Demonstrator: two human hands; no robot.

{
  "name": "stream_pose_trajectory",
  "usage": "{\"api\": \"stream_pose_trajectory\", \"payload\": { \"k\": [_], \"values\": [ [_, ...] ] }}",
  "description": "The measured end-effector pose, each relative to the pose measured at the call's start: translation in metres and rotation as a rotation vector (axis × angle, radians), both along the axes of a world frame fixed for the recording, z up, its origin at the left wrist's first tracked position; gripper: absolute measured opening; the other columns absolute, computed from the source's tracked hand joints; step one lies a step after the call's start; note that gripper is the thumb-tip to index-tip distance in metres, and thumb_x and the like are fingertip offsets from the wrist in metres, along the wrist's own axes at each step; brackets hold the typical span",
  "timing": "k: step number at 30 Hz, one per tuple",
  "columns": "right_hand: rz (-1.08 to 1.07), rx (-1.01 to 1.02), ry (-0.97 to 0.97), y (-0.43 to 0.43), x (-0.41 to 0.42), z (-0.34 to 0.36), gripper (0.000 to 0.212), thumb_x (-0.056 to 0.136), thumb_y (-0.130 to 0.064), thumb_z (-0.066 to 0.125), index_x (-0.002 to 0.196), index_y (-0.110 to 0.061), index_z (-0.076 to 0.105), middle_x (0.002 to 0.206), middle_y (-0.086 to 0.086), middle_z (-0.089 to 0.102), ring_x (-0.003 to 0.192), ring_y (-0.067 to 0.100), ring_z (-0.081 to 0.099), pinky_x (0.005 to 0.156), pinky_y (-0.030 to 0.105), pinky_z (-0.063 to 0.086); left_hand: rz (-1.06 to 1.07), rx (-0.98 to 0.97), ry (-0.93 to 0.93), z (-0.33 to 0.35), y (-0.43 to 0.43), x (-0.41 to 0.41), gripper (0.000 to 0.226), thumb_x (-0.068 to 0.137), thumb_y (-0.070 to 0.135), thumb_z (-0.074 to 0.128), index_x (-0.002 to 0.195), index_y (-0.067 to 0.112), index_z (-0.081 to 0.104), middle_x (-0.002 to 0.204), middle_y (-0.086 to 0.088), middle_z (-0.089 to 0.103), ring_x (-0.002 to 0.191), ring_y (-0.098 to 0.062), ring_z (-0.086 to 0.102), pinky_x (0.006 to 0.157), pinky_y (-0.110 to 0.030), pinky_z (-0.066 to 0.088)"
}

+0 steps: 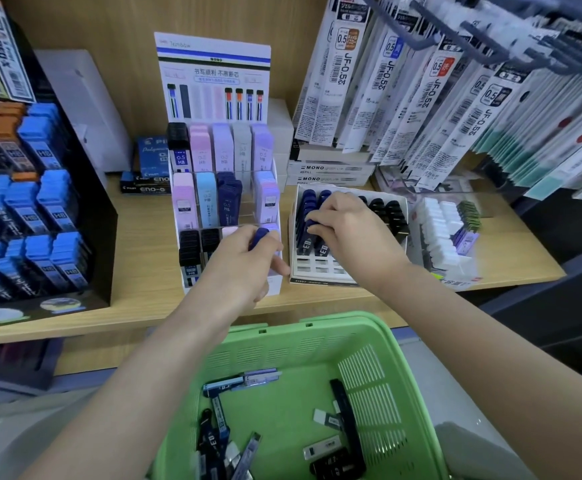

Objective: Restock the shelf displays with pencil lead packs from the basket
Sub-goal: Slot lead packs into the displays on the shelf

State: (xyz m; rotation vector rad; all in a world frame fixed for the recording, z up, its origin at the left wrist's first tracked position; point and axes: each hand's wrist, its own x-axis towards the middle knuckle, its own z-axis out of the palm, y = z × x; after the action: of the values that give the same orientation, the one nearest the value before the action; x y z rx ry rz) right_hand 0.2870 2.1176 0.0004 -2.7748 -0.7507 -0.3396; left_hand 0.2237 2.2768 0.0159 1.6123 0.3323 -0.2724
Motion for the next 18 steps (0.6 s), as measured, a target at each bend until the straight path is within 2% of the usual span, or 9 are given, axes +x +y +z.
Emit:
{"api": "stream_pose_trajectory", "payload": {
  "k": [3,5,9,15,16,18],
  "values": [
    [-0.019,0.064,0.022,0.002,-0.002,0.001,0.017,0.089,-0.008,0.06,0.104,-0.003,0.066,0.092,0.01,0.061,0.09,0.026,0.054,0.08,0.034,0.043,0.003,-0.002,-0.004,0.0,0.001,0.0,0.018,0.1,0.024,0.042,0.089,0.013,0.052,0.067,-0.002,0.061,0.037,-0.013,0.025,0.031,-0.012,0.017],
    [-0.028,0.099,0.011,0.003,-0.003,0.002,0.012,0.087,-0.009,0.063,0.098,-0.004,0.063,0.087,0.004,0.059,0.084,0.022,0.052,0.076,0.034,0.043,0.008,0.001,-0.003,0.0,0.001,0.0,0.018,0.1,0.025,0.043,0.089,0.014,0.053,0.068,-0.002,0.062,0.039,-0.013,0.026,0.031,-0.013,0.018],
    [-0.021,0.05,-0.07,0.0,-0.003,-0.006,0.007,0.078,-0.005,0.07,0.081,-0.003,0.064,0.081,0.01,0.061,0.08,0.03,0.055,0.07,0.036,0.045,0.008,-0.005,-0.007,0.0,0.001,0.0,0.018,0.099,0.022,0.044,0.087,0.015,0.056,0.067,-0.002,0.061,0.038,-0.013,0.026,0.03,-0.013,0.018],
    [-0.011,0.053,-0.106,-0.003,-0.004,-0.008,0.009,0.081,-0.006,0.068,0.09,-0.005,0.066,0.085,0.009,0.062,0.082,0.03,0.056,0.074,0.038,0.049,-0.003,-0.1,0.047,-0.003,0.002,0.006,0.02,0.091,0.007,0.048,0.089,0.015,0.066,0.067,-0.003,0.049,0.043,-0.013,0.03,0.034,-0.015,0.02],
    [-0.023,0.117,-0.091,-0.001,-0.007,-0.006,0.01,0.084,-0.006,0.065,0.094,-0.006,0.066,0.088,0.008,0.062,0.083,0.027,0.056,0.075,0.036,0.048,-0.009,-0.131,0.067,-0.005,0.001,0.008,0.017,0.085,0.008,0.051,0.087,0.016,0.066,0.068,-0.004,0.048,0.044,-0.013,0.031,0.034,-0.015,0.021],
    [-0.071,0.34,0.025,0.003,-0.019,0.002,0.012,0.09,-0.008,0.057,0.1,-0.009,0.064,0.092,0.001,0.06,0.08,0.012,0.052,0.074,0.021,0.043,-0.035,-0.176,0.093,-0.007,0.0,0.009,0.015,0.071,0.014,0.056,0.083,0.013,0.064,0.069,-0.008,0.049,0.046,-0.015,0.034,0.035,-0.017,0.023]
  ]
}}
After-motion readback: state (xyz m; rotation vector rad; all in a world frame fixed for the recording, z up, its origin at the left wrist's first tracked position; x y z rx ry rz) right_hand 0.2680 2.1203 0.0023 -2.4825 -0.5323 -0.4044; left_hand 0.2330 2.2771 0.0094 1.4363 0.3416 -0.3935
